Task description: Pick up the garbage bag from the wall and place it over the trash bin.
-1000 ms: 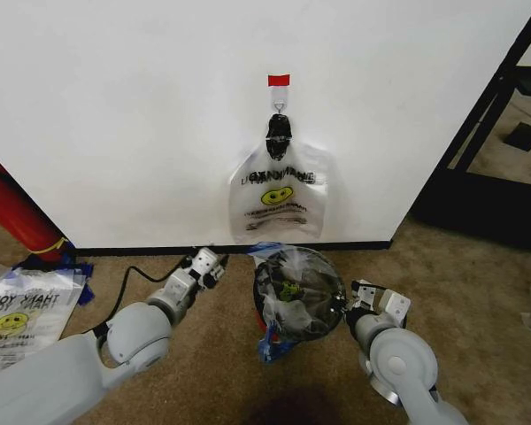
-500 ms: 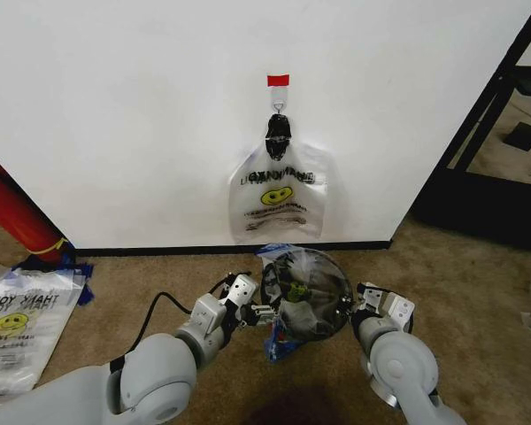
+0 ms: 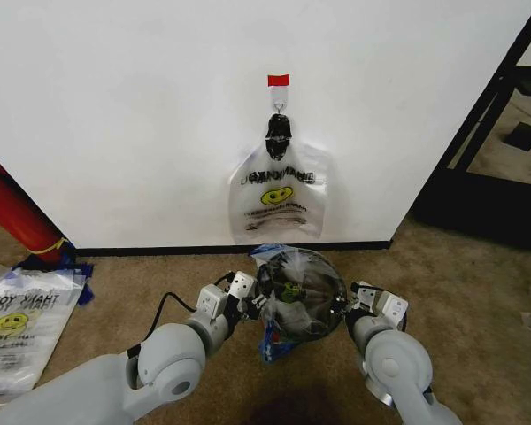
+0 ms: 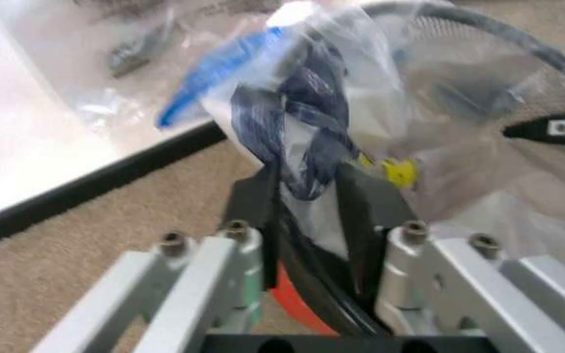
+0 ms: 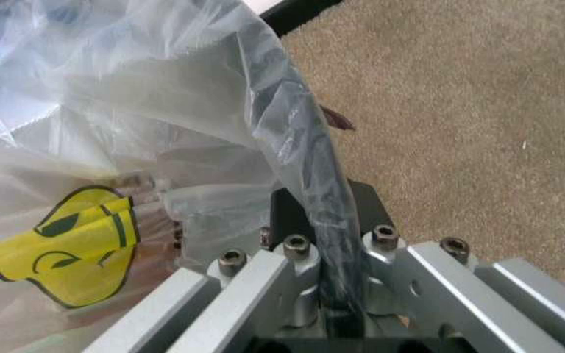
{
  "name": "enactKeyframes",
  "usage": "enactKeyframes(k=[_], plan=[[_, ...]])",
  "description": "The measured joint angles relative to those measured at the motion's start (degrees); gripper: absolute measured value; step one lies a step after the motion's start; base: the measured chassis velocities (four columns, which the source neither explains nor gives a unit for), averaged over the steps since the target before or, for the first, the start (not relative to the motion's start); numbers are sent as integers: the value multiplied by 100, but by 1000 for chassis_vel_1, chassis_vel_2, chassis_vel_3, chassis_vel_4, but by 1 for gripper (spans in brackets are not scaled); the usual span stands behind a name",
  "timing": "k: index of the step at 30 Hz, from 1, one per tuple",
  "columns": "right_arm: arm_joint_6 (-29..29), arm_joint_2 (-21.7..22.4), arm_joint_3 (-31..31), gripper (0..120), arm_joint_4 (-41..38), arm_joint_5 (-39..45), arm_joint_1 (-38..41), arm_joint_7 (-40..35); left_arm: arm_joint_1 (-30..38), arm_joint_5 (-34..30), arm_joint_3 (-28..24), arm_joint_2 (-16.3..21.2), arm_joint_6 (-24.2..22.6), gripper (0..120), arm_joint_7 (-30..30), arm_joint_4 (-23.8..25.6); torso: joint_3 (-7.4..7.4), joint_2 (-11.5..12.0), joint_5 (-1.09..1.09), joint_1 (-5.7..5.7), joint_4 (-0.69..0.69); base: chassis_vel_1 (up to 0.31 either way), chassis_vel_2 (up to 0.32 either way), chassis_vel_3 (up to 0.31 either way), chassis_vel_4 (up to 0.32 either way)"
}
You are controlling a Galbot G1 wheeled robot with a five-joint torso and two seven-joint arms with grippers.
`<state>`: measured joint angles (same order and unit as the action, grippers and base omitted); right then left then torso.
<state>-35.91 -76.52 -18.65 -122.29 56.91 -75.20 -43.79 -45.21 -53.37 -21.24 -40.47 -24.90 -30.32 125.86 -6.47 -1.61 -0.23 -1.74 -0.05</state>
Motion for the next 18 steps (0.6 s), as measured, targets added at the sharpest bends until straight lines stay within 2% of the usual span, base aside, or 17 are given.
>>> enactKeyframes(k=[1, 5, 12, 18], plan=[[0, 0, 0, 0, 0, 0, 0, 0, 0, 0, 0, 0, 0, 19, 0, 0, 0, 0, 0, 0, 0, 0, 0, 0, 0], [-4, 15, 4, 0, 41, 5, 16, 14, 9, 190, 31, 74, 104, 1, -1, -30, 0, 0, 1, 0, 0, 0, 0, 0, 0], [-11, 8, 15, 0, 48, 12, 32, 14, -35, 289, 83, 115, 186, 0, 14, -105, 0, 0, 0, 0, 0, 0, 0, 0, 0], [-8, 31, -80, 0, 11, 91, 16, 14, -234, 556, 242, 321, 400, 0, 128, -293, 0, 0, 0, 0, 0, 0, 0, 0, 0]])
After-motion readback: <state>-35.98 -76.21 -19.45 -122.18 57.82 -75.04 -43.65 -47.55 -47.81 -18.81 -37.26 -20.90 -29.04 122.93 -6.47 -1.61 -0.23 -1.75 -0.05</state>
